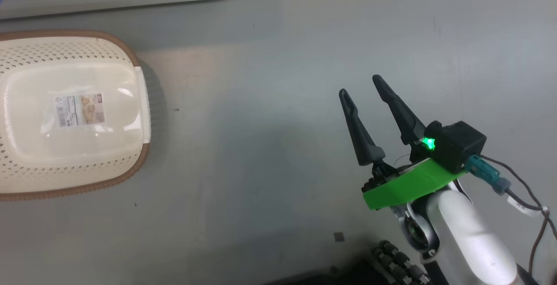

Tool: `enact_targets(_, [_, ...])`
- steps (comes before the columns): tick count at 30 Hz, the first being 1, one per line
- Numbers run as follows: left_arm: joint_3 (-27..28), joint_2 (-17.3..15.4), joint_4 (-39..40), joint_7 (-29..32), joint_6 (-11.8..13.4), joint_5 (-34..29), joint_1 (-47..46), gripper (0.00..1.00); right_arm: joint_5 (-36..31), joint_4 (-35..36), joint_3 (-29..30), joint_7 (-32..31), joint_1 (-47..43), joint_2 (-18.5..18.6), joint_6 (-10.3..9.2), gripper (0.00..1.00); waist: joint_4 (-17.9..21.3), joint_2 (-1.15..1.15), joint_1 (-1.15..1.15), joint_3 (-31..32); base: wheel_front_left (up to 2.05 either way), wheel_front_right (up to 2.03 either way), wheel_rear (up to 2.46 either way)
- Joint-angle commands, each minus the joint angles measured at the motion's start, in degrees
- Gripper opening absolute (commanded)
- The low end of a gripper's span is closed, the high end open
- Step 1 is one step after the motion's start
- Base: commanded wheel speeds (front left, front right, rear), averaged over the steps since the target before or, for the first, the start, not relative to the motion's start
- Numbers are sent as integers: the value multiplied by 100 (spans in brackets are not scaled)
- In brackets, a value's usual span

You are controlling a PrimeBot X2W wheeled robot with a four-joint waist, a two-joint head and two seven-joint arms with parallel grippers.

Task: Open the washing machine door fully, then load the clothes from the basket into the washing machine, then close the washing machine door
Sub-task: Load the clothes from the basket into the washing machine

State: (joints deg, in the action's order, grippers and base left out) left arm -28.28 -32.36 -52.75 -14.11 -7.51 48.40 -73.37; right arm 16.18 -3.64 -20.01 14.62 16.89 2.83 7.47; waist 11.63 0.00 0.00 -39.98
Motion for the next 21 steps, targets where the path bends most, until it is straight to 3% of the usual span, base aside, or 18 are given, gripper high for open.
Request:
enact_targets(1, [101, -449, 205, 44, 2, -75, -352, 0, 52, 190, -117, 38, -97, 5, 2, 100, 26, 0, 0, -95, 0, 0, 0])
enact_targets(14, [-682, -1378, 1108, 1499, 2, -381, -2575, 0, 381, 485, -215, 38, 167, 5, 2, 100, 262, 0, 0, -1172, 0, 0, 0])
enact_targets(21, [-966, -1554, 968, 1603, 2, -640, -3981, 0, 581, 561, -469, 38, 245, 5, 2, 100, 543, 0, 0, -1456, 0, 0, 0])
